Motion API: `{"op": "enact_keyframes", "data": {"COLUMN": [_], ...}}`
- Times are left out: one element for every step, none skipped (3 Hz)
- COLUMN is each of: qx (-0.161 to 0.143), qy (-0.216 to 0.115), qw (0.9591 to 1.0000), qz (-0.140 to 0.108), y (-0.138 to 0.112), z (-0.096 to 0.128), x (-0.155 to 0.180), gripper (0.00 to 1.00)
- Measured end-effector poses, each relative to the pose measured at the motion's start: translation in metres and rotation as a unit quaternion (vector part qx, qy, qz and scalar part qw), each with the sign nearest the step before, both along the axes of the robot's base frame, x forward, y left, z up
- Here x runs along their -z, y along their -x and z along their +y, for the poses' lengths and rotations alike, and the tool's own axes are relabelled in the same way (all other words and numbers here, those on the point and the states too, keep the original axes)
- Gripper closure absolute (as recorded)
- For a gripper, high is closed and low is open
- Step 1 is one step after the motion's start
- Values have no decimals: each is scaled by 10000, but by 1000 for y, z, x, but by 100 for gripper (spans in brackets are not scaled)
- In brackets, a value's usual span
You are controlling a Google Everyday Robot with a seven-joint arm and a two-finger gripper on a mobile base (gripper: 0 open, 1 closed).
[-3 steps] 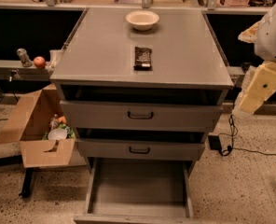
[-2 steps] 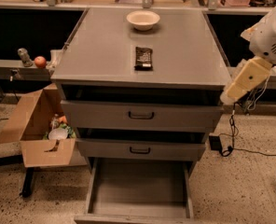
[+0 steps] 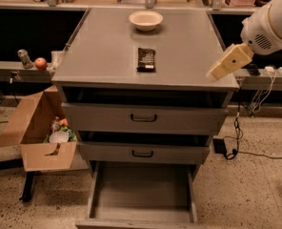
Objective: Place rxbar chocolate into bottom drawer
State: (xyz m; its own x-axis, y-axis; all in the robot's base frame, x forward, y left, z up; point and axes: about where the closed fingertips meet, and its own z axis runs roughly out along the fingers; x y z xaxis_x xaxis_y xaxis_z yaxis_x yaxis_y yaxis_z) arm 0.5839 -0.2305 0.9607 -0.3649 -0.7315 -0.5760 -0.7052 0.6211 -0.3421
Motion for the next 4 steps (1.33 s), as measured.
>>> {"op": "enact_keyframes", "data": {"qx": [0, 328, 792, 992], "qy": [0, -179, -852, -1514], "qw": [10000, 9992, 9927, 9831], "qz": [0, -122, -311, -283], "y": [0, -15, -68, -115], "z": [0, 1, 22, 56], "x": [0, 3, 6, 13], "gripper": [0, 0, 0, 0]}}
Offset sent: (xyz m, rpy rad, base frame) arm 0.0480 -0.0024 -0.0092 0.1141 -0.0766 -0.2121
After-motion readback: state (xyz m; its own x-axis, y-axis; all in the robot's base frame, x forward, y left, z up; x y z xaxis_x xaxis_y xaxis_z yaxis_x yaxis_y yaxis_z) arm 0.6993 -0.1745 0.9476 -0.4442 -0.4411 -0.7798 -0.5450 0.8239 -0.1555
